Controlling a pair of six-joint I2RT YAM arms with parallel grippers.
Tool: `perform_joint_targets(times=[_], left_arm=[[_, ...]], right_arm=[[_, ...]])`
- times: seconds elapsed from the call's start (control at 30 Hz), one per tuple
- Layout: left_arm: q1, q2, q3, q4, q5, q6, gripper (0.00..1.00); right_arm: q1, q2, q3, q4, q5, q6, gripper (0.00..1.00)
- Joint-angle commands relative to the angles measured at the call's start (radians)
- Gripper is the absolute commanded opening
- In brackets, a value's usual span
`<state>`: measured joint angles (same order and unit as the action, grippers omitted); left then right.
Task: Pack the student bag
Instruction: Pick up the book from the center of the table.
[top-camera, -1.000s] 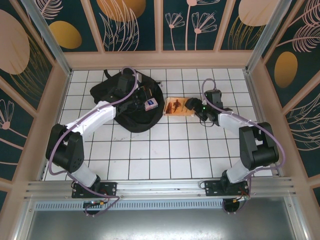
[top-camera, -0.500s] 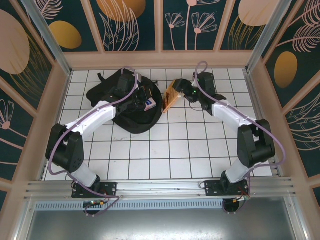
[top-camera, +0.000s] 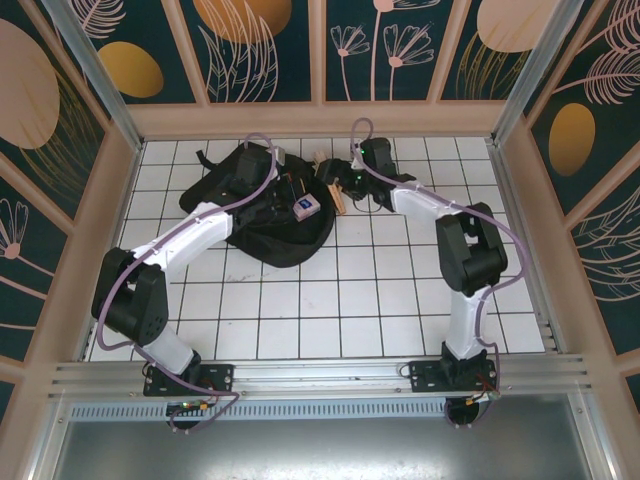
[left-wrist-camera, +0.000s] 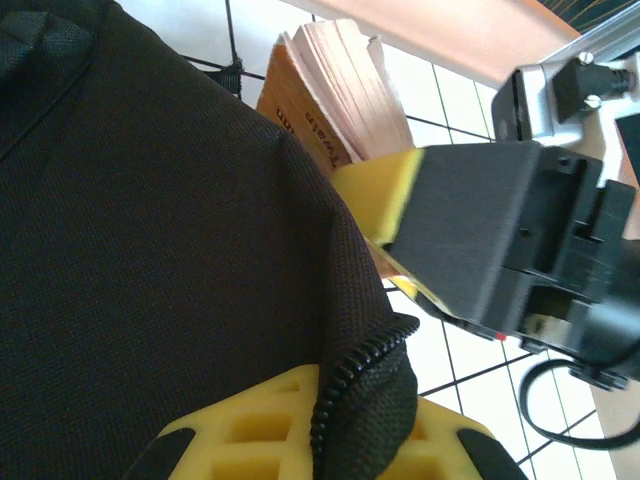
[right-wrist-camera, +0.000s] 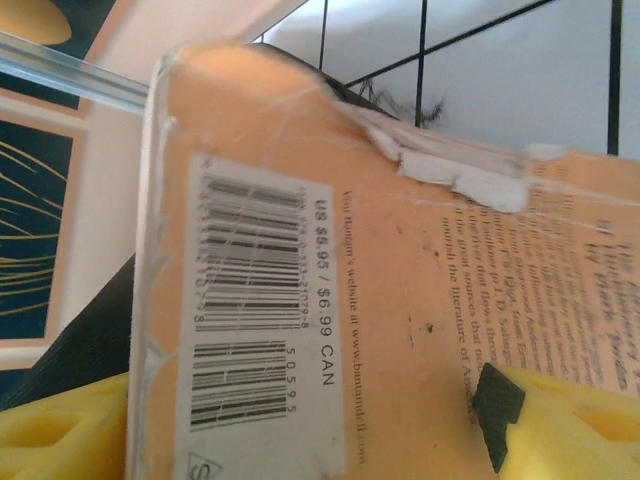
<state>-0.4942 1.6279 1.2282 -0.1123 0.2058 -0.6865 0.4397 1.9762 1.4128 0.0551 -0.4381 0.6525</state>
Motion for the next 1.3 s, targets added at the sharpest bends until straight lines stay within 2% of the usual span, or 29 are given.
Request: perform_joint_targets(times=[0.0, 0.17, 0.27, 0.47, 0.57, 0.87, 1.0, 1.1, 1.17, 1.27], left_arm=[[-0.014, -0.023, -0.005, 0.041, 0.046, -0.005, 0.00], [-0.014, -0.024, -0.003, 0.040, 0.044, -0.002, 0.00], [-0.014, -0.028, 0.000, 0.038, 0.040, 0.002, 0.00], [-0.012, -0.032, 0.005, 0.034, 0.034, 0.008, 0.00], [-0.012, -0.036, 0.005, 0.033, 0.030, 0.011, 0.00], [-0.012, -0.048, 0.010, 0.025, 0.016, 0.019, 0.00], [-0.011, -0.053, 0.009, 0.023, 0.007, 0.022, 0.00], [-0.012, -0.056, 0.010, 0.021, 0.002, 0.026, 0.00], [-0.012, -0.057, 0.013, 0.019, -0.002, 0.027, 0.00], [-0.012, -0.060, 0.013, 0.019, -0.002, 0.030, 0.00]], right_arm=[[0.003, 0.040, 0.032, -0.087, 0.020, -0.081, 0.80], [0.025, 0.030, 0.047, -0.099, 0.060, -0.126, 0.82], [0.038, -0.006, 0.030, -0.092, 0.075, -0.167, 0.88], [0.090, -0.127, -0.061, -0.041, 0.310, -0.346, 0.90], [0.102, -0.163, -0.104, 0.007, 0.369, -0.403, 0.88], [0.102, -0.100, -0.052, -0.031, 0.416, -0.463, 0.64], [0.101, -0.102, -0.046, -0.030, 0.449, -0.457, 0.40], [0.102, -0.104, -0.035, -0.034, 0.485, -0.448, 0.18], [0.101, -0.082, -0.001, -0.068, 0.514, -0.446, 0.19], [0.097, -0.050, 0.047, -0.105, 0.516, -0.452, 0.26]])
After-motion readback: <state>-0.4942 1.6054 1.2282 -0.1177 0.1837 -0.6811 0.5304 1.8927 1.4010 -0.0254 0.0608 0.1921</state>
